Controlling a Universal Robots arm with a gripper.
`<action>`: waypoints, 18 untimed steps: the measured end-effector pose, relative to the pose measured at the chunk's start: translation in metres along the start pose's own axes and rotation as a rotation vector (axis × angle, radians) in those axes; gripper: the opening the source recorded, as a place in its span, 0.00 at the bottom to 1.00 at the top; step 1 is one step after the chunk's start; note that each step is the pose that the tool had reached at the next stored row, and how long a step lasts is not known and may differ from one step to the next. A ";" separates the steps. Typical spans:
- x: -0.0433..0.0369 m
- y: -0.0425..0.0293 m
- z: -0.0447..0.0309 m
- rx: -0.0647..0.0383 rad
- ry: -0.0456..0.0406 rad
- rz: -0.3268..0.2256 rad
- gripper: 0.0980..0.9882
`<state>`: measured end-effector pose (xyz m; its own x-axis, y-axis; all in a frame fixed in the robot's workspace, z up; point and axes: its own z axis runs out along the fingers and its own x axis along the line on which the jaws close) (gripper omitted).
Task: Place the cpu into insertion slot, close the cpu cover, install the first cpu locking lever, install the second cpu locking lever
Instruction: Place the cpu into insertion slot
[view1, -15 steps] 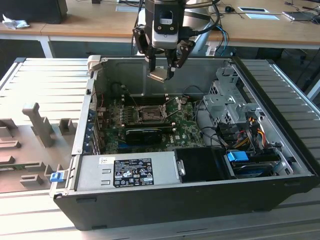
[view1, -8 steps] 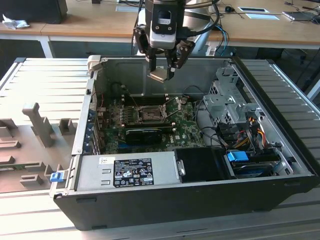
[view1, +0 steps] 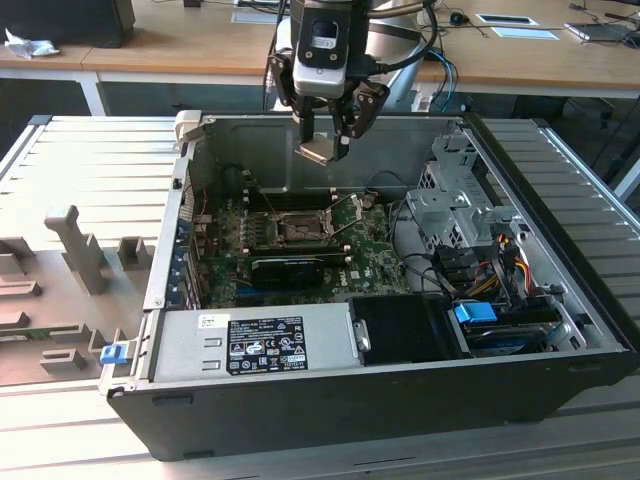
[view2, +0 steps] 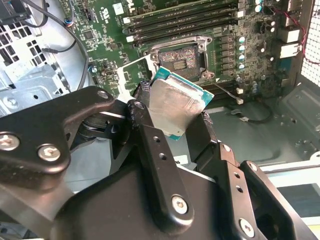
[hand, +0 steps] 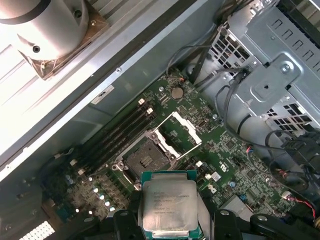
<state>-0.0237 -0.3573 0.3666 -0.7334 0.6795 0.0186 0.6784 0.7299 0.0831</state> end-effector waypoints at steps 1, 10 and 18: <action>0.0000 0.0000 0.0000 0.000 -0.0004 0.005 0.48; 0.0000 0.0000 0.0002 -0.001 -0.0057 0.068 0.48; 0.0000 -0.0001 0.0017 -0.003 -0.0151 0.181 0.48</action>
<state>-0.0236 -0.3573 0.3649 -0.5988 0.8007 0.0185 0.7990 0.5956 0.0830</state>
